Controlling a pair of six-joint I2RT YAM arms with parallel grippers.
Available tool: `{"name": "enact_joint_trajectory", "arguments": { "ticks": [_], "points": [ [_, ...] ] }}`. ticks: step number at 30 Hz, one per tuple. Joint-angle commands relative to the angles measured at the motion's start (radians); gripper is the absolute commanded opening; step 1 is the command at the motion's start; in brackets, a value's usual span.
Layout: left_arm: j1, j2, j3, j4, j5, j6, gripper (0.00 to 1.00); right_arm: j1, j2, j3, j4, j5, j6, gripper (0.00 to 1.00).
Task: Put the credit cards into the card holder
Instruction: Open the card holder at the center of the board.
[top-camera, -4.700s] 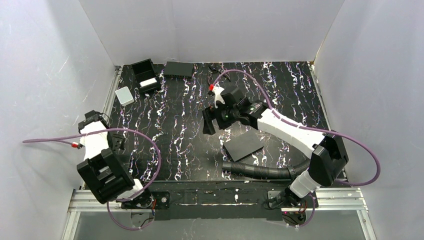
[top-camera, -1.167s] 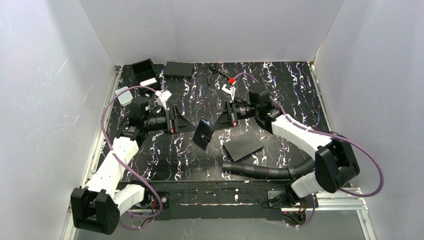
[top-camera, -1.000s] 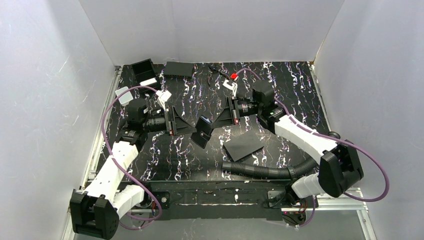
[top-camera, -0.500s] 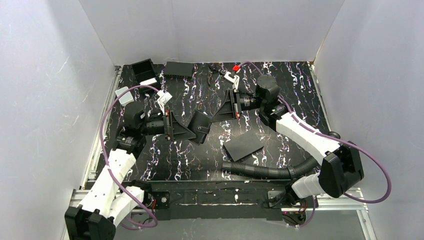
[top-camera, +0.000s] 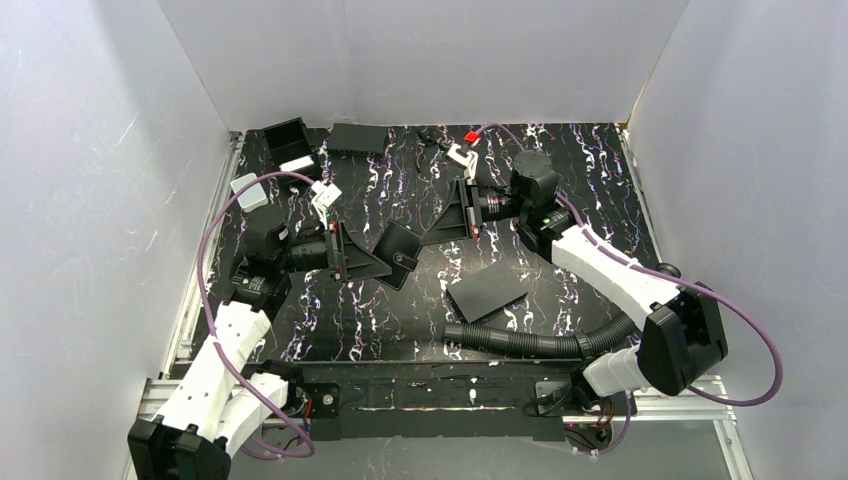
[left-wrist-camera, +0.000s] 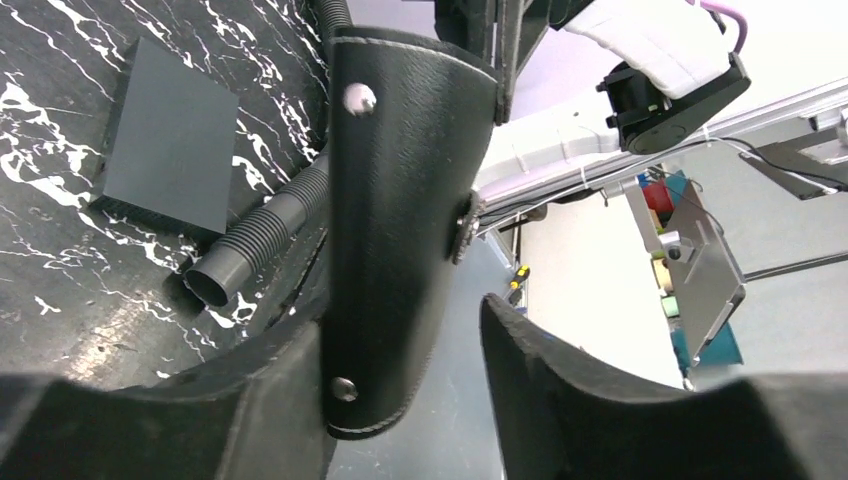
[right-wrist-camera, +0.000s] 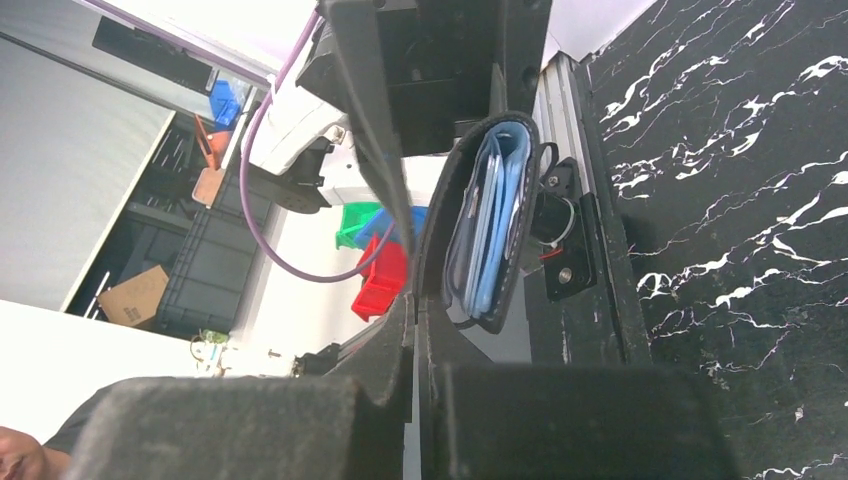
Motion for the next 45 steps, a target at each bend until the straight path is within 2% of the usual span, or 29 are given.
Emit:
{"name": "enact_joint_trajectory", "arguments": {
  "ticks": [1, 2, 4, 5, 6, 7, 10, 13, 16, 21, 28, 30, 33, 35, 37, 39, 42, 44, 45],
  "points": [
    [-0.005, -0.018, 0.027, 0.018, 0.008, -0.005, 0.26, 0.006, -0.021, 0.037, -0.01, -0.005, -0.044, 0.03],
    [-0.005, -0.024, 0.031, 0.008, -0.005, -0.001, 0.24, 0.004, -0.028, 0.063, -0.146, 0.033, -0.134, 0.15],
    [-0.004, -0.033, 0.035, -0.011, -0.042, 0.003, 0.21, 0.002, -0.018, 0.165, -0.531, 0.204, -0.377, 0.45],
    [-0.005, -0.036, 0.033, -0.013, -0.067, -0.007, 0.19, 0.005, -0.007, 0.21, -0.668, 0.311, -0.454, 0.59],
    [-0.005, -0.039, 0.029, -0.009, -0.088, -0.021, 0.16, 0.005, -0.001, 0.216, -0.706, 0.374, -0.46, 0.68],
    [-0.005, -0.039, 0.024, 0.007, -0.103, -0.037, 0.11, 0.006, -0.002, 0.198, -0.681, 0.404, -0.432, 0.73],
    [-0.005, -0.042, 0.024, 0.018, -0.138, -0.064, 0.0, 0.042, -0.025, 0.062, -0.371, 0.412, -0.235, 0.84],
    [-0.004, -0.046, 0.027, 0.018, -0.151, -0.077, 0.0, 0.082, -0.045, 0.005, -0.193, 0.456, -0.144, 0.9],
    [-0.004, -0.048, 0.025, 0.019, -0.152, -0.104, 0.0, 0.116, -0.037, -0.024, -0.049, 0.448, -0.065, 0.83],
    [-0.005, -0.067, 0.012, 0.019, -0.156, -0.122, 0.05, 0.129, -0.024, -0.101, 0.21, 0.442, 0.065, 0.52],
    [-0.005, -0.081, 0.001, 0.008, -0.154, -0.153, 0.15, 0.129, -0.05, -0.134, 0.307, 0.47, 0.077, 0.42],
    [-0.005, -0.083, 0.0, 0.002, -0.149, -0.155, 0.26, 0.128, -0.058, -0.134, 0.296, 0.486, 0.068, 0.3],
    [-0.004, -0.085, 0.005, 0.002, -0.118, -0.146, 0.51, 0.128, -0.041, -0.12, 0.291, 0.461, 0.079, 0.04],
    [-0.004, -0.083, 0.02, -0.008, -0.097, -0.129, 0.63, 0.126, -0.024, -0.119, 0.322, 0.408, 0.108, 0.01],
    [-0.004, -0.072, 0.029, 0.016, -0.058, -0.142, 0.67, 0.122, 0.005, -0.117, 0.377, 0.334, 0.152, 0.01],
    [-0.005, -0.06, 0.041, 0.02, -0.042, -0.144, 0.59, 0.119, 0.038, -0.116, 0.446, 0.255, 0.211, 0.01],
    [-0.005, -0.046, 0.053, 0.01, -0.035, -0.135, 0.39, 0.119, 0.07, -0.127, 0.545, 0.195, 0.302, 0.01],
    [-0.004, -0.037, 0.054, 0.011, -0.044, -0.139, 0.27, 0.123, 0.084, -0.123, 0.547, 0.186, 0.31, 0.01],
    [-0.005, -0.034, 0.055, 0.008, -0.055, -0.138, 0.17, 0.125, 0.088, -0.122, 0.541, 0.189, 0.308, 0.01]
  ]
}}
